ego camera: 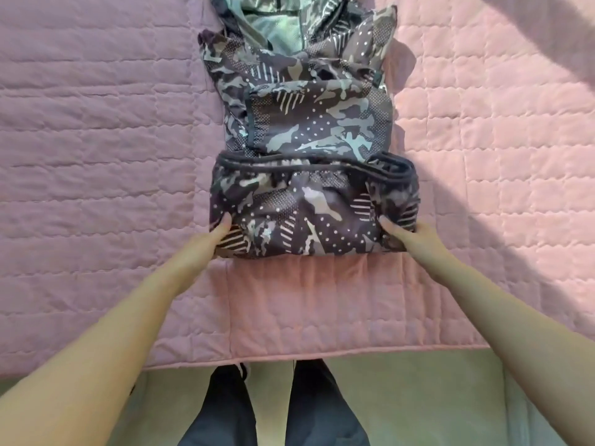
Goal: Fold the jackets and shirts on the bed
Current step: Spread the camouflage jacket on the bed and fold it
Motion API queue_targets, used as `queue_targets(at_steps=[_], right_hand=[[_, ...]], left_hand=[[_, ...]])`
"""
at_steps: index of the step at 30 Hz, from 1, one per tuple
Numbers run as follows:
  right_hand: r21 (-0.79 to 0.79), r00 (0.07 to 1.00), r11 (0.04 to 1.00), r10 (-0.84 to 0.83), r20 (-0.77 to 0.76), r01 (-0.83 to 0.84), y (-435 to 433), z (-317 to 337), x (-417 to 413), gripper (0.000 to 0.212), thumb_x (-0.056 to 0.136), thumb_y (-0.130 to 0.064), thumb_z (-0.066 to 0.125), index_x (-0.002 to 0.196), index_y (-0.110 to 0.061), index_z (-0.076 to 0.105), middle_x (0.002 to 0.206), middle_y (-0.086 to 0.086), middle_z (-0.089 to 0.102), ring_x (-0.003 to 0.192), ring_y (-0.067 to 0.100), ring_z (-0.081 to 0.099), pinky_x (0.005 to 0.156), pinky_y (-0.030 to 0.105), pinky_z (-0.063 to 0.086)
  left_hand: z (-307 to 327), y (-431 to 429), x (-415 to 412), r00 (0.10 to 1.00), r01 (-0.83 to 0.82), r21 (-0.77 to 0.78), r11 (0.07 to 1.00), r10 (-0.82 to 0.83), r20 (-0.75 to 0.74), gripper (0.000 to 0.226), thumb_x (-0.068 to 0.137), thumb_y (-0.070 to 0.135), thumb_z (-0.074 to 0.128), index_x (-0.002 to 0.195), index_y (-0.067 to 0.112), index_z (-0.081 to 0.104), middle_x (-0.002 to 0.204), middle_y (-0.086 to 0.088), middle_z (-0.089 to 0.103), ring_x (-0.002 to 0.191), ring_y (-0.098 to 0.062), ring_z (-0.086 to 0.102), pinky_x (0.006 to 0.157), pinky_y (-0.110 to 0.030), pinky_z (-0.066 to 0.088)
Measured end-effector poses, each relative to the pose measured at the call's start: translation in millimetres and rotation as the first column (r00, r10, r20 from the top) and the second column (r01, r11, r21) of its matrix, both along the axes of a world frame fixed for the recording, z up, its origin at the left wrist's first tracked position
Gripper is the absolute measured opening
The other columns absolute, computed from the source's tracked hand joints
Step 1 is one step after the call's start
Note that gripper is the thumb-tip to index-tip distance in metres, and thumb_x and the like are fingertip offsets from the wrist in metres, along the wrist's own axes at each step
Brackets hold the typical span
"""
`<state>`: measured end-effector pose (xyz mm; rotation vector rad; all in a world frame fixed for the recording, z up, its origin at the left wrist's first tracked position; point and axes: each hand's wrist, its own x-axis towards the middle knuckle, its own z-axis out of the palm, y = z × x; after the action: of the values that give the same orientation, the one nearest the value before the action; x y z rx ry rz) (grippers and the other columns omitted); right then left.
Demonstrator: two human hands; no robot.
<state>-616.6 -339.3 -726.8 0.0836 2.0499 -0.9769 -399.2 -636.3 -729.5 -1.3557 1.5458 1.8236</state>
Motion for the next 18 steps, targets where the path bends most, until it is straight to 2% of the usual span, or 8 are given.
queue_targets(at_steps=[2,4,6,9,11,13,16,18], right_hand=[[0.038,1.000,0.999,-0.006,-0.004,0.006,-6,0,-10,0.052,0.081,-0.042,0.073,0.100,0.006,0.068,0.105,0.017,0.072,0.088,0.020,0.068,0.090,0.043,0.055],[0.057,1.000,0.998,-0.018,-0.020,0.019,-11,-3,-10,0.034,0.081,-0.039,0.074,0.094,-0.008,0.071,0.093,0.004,0.073,0.072,0.008,0.063,0.070,0.018,0.056],[0.045,0.994,0.998,-0.044,-0.102,0.049,-16,-8,-7,0.022,0.082,-0.036,0.074,0.094,-0.018,0.067,0.087,-0.006,0.068,0.070,-0.001,0.058,0.059,0.009,0.048],[0.029,0.979,0.986,-0.159,-0.128,0.164,-23,-15,-5,0.021,0.089,-0.037,0.066,0.095,-0.016,0.064,0.087,-0.004,0.065,0.074,0.006,0.058,0.059,0.014,0.045],[0.103,0.974,0.974,-0.190,-0.127,0.203,-22,-19,-7,0.028,0.094,-0.037,0.059,0.092,-0.010,0.064,0.081,-0.001,0.062,0.073,0.013,0.057,0.054,0.017,0.044],[0.213,0.968,0.969,-0.073,-0.238,0.125,-20,-24,-8,0.036,0.094,-0.042,0.056,0.092,-0.008,0.067,0.082,0.002,0.061,0.079,0.019,0.057,0.064,0.027,0.044],[0.313,0.910,0.948,0.074,-0.407,0.063,-17,-28,-8,0.049,0.085,-0.061,0.051,0.085,-0.014,0.066,0.089,0.008,0.064,0.089,0.026,0.058,0.080,0.038,0.047],[0.244,0.911,0.967,0.032,-0.412,0.077,-21,-24,-8,0.040,0.089,-0.051,0.054,0.092,-0.012,0.068,0.094,0.009,0.066,0.093,0.023,0.058,0.081,0.033,0.047]], left_hand=[[-5,-8,-6,0.996,0.033,-0.092,0.995,-0.025,0.081,0.050,0.085,0.062,0.053,0.113,0.022,0.065,0.116,-0.001,0.068,0.097,-0.013,0.059,0.083,-0.027,0.042],[-12,-4,-7,0.997,0.069,-0.167,0.984,-0.062,0.044,0.037,0.086,0.050,0.063,0.115,0.026,0.064,0.111,0.006,0.068,0.106,-0.011,0.059,0.087,-0.025,0.042],[-15,9,-10,0.999,0.005,-0.241,0.970,-0.015,-0.040,0.022,0.090,0.036,0.065,0.108,0.024,0.064,0.100,0.011,0.068,0.103,-0.012,0.062,0.081,-0.020,0.046],[-20,19,-19,0.990,-0.144,-0.314,0.938,0.132,-0.060,0.021,0.094,0.041,0.057,0.094,0.022,0.067,0.089,0.010,0.069,0.093,-0.014,0.065,0.084,-0.030,0.050],[-29,18,-18,0.992,-0.121,-0.406,0.906,0.127,-0.014,0.033,0.094,0.048,0.054,0.085,0.020,0.068,0.086,0.002,0.071,0.089,-0.020,0.066,0.087,-0.039,0.052],[-34,18,-18,0.996,-0.050,-0.524,0.850,0.084,0.041,0.042,0.094,0.052,0.051,0.080,0.016,0.066,0.086,-0.007,0.070,0.091,-0.028,0.065,0.085,-0.043,0.051],[-35,21,-24,0.989,-0.016,-0.655,0.755,0.108,0.100,0.049,0.097,0.052,0.043,0.095,0.008,0.064,0.111,-0.014,0.060,0.103,-0.030,0.056,0.088,-0.035,0.042],[-30,26,-26,0.984,-0.077,-0.640,0.765,0.163,0.077,0.052,0.100,0.049,0.037,0.108,0.004,0.062,0.123,-0.015,0.047,0.110,-0.025,0.050,0.095,-0.030,0.035]])
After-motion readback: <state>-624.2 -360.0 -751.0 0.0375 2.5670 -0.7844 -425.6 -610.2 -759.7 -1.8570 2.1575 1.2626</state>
